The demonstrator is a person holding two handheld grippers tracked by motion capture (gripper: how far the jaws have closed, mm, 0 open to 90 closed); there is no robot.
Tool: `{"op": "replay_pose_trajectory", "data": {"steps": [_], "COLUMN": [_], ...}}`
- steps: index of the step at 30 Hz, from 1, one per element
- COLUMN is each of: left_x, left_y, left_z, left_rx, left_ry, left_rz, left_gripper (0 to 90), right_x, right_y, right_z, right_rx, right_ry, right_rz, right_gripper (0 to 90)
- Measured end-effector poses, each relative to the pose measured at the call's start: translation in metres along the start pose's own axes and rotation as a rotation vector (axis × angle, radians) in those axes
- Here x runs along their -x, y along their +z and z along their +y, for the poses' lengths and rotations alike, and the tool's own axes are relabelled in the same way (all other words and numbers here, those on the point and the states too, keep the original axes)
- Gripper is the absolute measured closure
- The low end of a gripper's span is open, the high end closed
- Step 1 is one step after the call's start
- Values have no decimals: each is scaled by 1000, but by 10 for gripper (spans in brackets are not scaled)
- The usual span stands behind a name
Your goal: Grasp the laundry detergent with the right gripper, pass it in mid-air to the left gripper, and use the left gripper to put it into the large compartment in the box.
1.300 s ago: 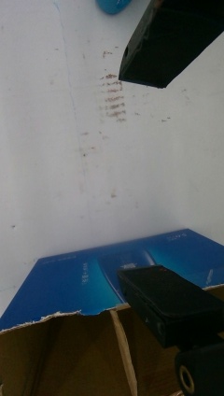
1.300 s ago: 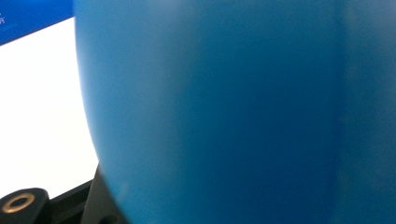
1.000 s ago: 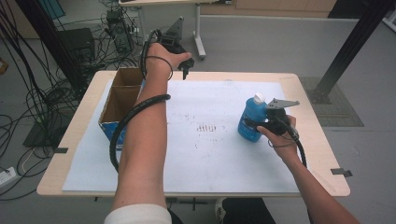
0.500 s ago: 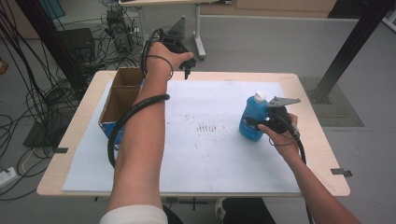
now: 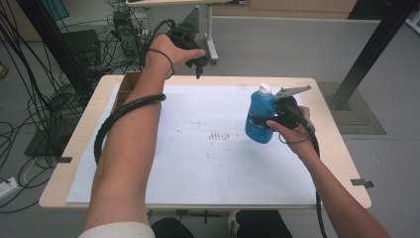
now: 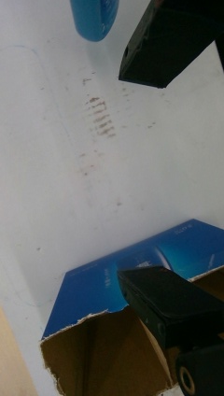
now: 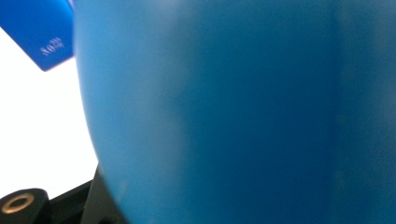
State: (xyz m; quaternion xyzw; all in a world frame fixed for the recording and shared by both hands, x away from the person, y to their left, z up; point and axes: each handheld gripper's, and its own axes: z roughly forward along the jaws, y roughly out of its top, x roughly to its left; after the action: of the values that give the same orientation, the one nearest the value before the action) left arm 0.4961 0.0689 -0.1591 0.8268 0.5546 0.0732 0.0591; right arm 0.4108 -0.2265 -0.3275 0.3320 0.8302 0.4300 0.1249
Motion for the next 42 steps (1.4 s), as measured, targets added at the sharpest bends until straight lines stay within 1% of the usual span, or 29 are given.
{"op": "replay_pose_trajectory", "data": {"steps": [2,3,4,5,9,10,11,12,13,14,15,16,17,18,21,24,26,28,29,30,32,33,34,35,36,38,39,40,42], "left_x": [-1,-1,-2,-3,-7,-8,-9,-11,-11,-11,-11,-11,-10,-10,-7,-3,-2,-1,-1,-1,0,1,2,3,4,7,7,8,10], "left_y": [-4,-5,-7,-10,-16,-19,-21,-25,-26,-29,-30,-32,-33,-36,-43,-49,-52,-55,-58,-58,-60,-60,-61,-61,-61,-62,-62,-62,-62], "left_z": [-2,-3,-4,-5,-10,-11,-12,-13,-14,-15,-16,-17,-18,-19,-22,-25,-28,-30,-32,-32,-35,-36,-37,-38,-40,-43,-44,-46,-49], "left_rx": [-2,1,6,4,-1,9,19,22,28,27,29,25,25,25,37,15,8,6,11,11,17,17,13,13,14,30,34,37,39], "left_ry": [37,43,69,83,119,128,136,162,166,189,198,232,245,273,329,400,430,452,471,471,495,505,525,537,552,580,589,599,614], "left_rz": [-9,-12,-19,-25,-34,-43,-50,-57,-62,-63,-64,-58,-56,-56,-63,-77,-76,-88,-92,-92,-91,-92,-95,-98,-107,-121,-128,-133,-134], "left_gripper": [64,63,64,65,67,67,67,67,67,67,63,63,63,63,65,67,64,63,63,65,65,66,66,72,72,73,73,73,73], "right_x": [-3,-5,-6,-9,-16,-18,-21,-21,-23,-24,-27,-27,-30,-31,-37,-43,-46,-50,-53,-53,-57,-61,-61,-66,-66,-71,-75,-75,-79], "right_y": [2,4,5,7,17,19,24,24,27,30,36,36,41,43,54,62,67,72,76,76,80,83,83,85,85,88,90,90,91], "right_z": [8,13,17,22,38,41,48,48,52,55,61,61,66,67,75,81,84,87,90,90,92,94,94,96,96,99,101,101,102], "right_rx": [-7,-13,-15,-22,-48,-50,-50,-50,-49,-50,-54,-54,-56,-55,-59,-62,-68,-75,-77,-77,-73,-66,-66,-58,-58,-49,-48,-48,-52], "right_ry": [-2,-4,-8,-13,-34,-35,-38,-38,-41,-40,-48,-48,-55,-58,-69,-90,-99,-111,-128,-128,-149,-154,-154,-166,-166,-184,-200,-200,-216], "right_rz": [15,23,27,35,74,81,99,99,114,123,147,147,164,170,205,229,247,265,285,285,310,336,336,357,357,374,391,391,408], "right_gripper": [443,442,442,441,440,440,440,440,440,440,440,440,439,439,439,439,439,439,438,438,438,438,438,438,438,437,437,437,437]}}
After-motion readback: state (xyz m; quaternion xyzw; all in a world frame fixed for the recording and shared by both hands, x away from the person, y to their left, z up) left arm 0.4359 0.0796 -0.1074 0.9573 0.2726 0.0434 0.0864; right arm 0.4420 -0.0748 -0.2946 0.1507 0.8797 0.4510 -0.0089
